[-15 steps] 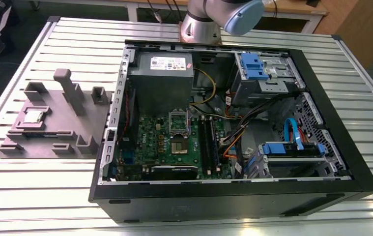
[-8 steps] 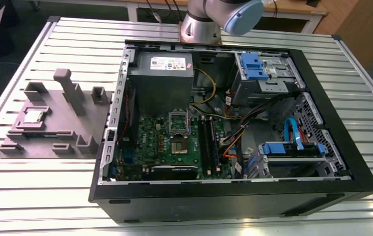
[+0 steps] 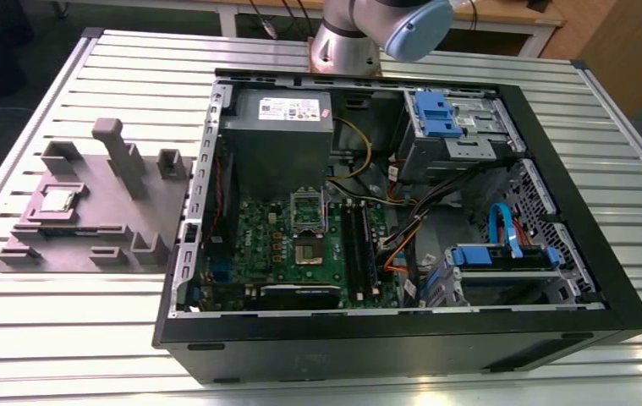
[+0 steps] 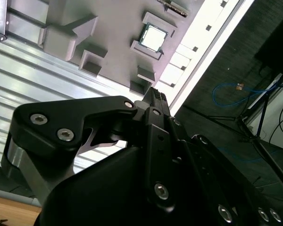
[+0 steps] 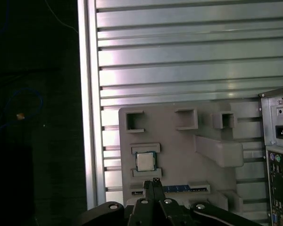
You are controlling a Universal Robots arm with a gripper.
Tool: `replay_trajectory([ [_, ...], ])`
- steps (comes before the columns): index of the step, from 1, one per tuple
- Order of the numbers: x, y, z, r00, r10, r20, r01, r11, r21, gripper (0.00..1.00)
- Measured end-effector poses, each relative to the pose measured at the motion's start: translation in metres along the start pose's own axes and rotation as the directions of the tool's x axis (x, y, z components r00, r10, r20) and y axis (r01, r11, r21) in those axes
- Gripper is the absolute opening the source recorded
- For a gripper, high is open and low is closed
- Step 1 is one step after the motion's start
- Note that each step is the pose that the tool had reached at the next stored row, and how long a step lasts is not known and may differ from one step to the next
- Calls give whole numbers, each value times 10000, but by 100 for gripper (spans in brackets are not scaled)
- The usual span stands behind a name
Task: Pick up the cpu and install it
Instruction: 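Reach for the cpu, then pick up the cpu and move it towards the insertion slot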
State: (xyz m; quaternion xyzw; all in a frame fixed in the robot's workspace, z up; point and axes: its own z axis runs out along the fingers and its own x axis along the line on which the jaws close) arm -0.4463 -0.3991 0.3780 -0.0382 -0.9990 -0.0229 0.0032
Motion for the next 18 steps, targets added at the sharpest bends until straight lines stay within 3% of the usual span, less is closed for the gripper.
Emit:
replay_trajectory([
  [15, 5, 0, 0, 10000, 1, 1, -1, 10000, 0, 11],
  [17, 5, 0, 0, 10000, 1, 1, -1, 10000, 0, 23],
  [18, 5, 0, 0, 10000, 1, 1, -1, 10000, 0, 23],
])
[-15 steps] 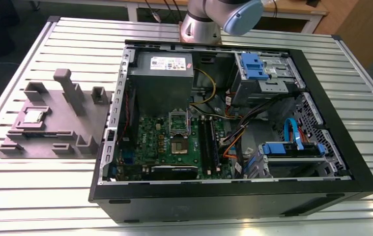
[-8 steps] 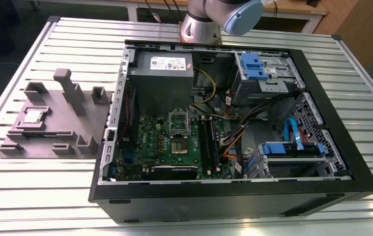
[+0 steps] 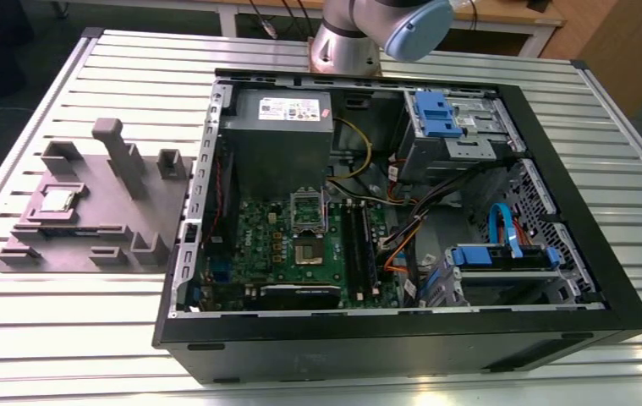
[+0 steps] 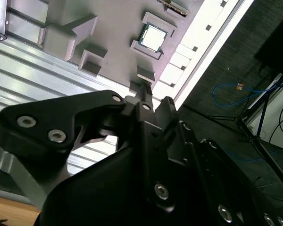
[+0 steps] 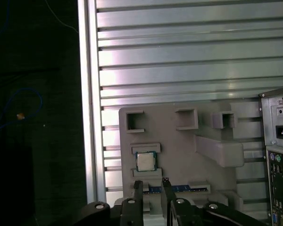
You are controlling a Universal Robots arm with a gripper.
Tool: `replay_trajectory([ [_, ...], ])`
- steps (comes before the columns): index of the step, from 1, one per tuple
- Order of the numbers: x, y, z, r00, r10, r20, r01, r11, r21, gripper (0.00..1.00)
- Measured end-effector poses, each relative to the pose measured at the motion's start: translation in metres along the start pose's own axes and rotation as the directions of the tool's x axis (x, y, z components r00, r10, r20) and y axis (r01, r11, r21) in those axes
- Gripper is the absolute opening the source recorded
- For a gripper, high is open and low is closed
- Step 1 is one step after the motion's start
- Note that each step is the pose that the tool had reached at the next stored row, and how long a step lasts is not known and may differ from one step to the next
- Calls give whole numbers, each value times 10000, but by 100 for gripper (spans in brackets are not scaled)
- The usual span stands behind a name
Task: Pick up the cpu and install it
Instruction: 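Pick up the cpu and move it towards the insertion slot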
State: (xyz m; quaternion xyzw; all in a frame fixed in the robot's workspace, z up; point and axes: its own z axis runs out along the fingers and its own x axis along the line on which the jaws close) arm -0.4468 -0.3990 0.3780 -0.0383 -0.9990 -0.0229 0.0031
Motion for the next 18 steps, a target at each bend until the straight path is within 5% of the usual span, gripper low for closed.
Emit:
replay_trajectory([
  [12, 1, 0, 0, 10000, 0, 0, 0, 10000, 0, 71],
  [18, 2, 0, 6, 9997, -237, -11, 237, 9997, 2, 71],
])
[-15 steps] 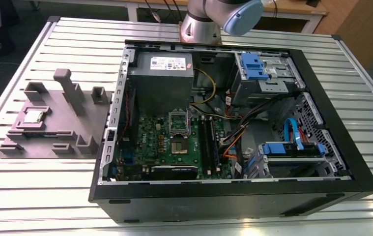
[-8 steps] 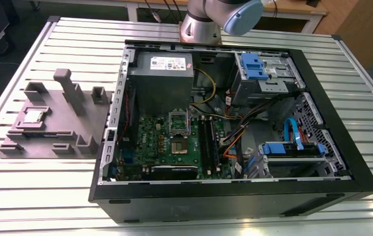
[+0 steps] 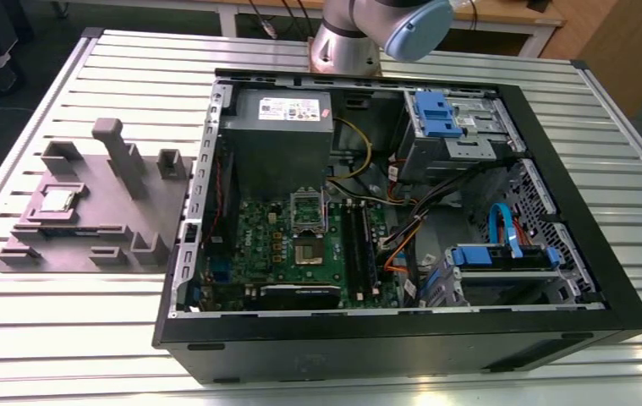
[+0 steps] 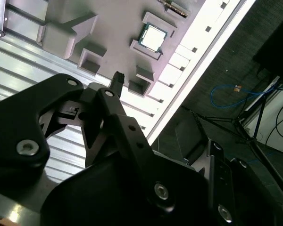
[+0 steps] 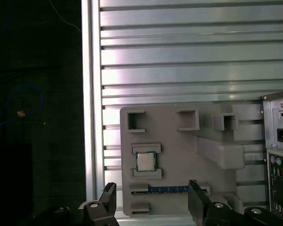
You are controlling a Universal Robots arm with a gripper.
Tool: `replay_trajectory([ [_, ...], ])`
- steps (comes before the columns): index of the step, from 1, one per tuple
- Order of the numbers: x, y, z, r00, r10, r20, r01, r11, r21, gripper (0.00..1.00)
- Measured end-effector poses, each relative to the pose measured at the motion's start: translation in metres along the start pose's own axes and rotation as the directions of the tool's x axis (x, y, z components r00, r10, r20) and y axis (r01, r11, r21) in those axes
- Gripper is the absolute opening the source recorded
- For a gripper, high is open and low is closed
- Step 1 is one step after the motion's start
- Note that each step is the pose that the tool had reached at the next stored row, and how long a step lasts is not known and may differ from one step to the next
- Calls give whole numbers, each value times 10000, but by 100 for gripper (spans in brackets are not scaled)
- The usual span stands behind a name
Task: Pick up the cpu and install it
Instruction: 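Pick up the cpu and move it towards the insertion slot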
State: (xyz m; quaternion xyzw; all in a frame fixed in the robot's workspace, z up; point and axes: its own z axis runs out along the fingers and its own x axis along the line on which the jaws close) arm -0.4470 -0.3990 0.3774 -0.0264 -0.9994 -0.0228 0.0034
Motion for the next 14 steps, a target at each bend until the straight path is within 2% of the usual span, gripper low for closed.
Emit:
replay_trajectory([
  [3, -1, -2, 37, 10000, -2, 1, 2, 10000, -3, 71],
  [14, -1, -4, 79, 10000, -22, -1, 22, 10000, -2, 71],
])
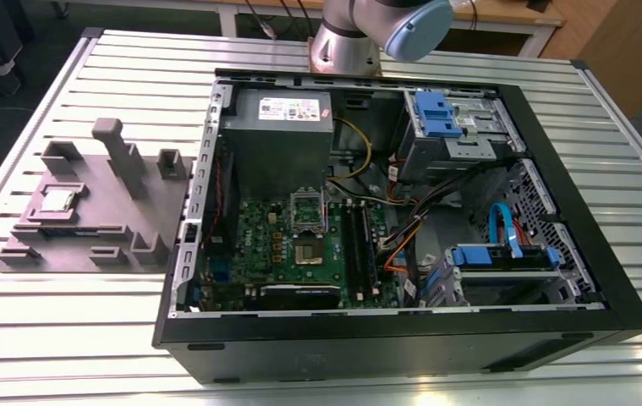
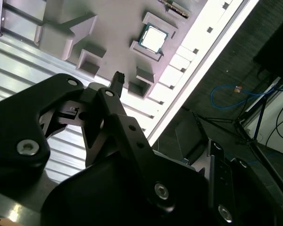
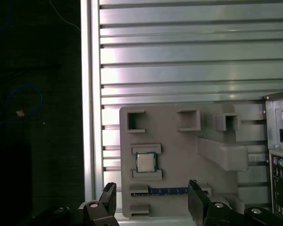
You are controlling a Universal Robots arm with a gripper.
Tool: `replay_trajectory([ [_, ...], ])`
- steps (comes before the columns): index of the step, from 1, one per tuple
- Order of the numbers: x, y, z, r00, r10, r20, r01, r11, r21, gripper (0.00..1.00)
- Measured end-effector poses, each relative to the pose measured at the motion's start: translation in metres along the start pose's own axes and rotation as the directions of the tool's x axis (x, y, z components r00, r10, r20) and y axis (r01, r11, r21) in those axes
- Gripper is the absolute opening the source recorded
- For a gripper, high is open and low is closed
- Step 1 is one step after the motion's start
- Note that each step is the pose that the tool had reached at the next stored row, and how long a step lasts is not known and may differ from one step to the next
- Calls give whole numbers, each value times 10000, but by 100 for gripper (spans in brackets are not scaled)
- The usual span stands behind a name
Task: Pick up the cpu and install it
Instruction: 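Pick up the cpu and move it towards the insertion slot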
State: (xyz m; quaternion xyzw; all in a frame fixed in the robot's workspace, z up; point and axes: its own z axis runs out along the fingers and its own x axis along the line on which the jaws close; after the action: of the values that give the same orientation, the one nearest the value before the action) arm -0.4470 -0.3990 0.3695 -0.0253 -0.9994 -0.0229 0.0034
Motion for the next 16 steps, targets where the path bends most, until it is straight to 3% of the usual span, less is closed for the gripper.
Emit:
replay_trajectory([
  [16, 0, -1, 32, 9999, -169, -8, 169, 9999, 1, 71],
])
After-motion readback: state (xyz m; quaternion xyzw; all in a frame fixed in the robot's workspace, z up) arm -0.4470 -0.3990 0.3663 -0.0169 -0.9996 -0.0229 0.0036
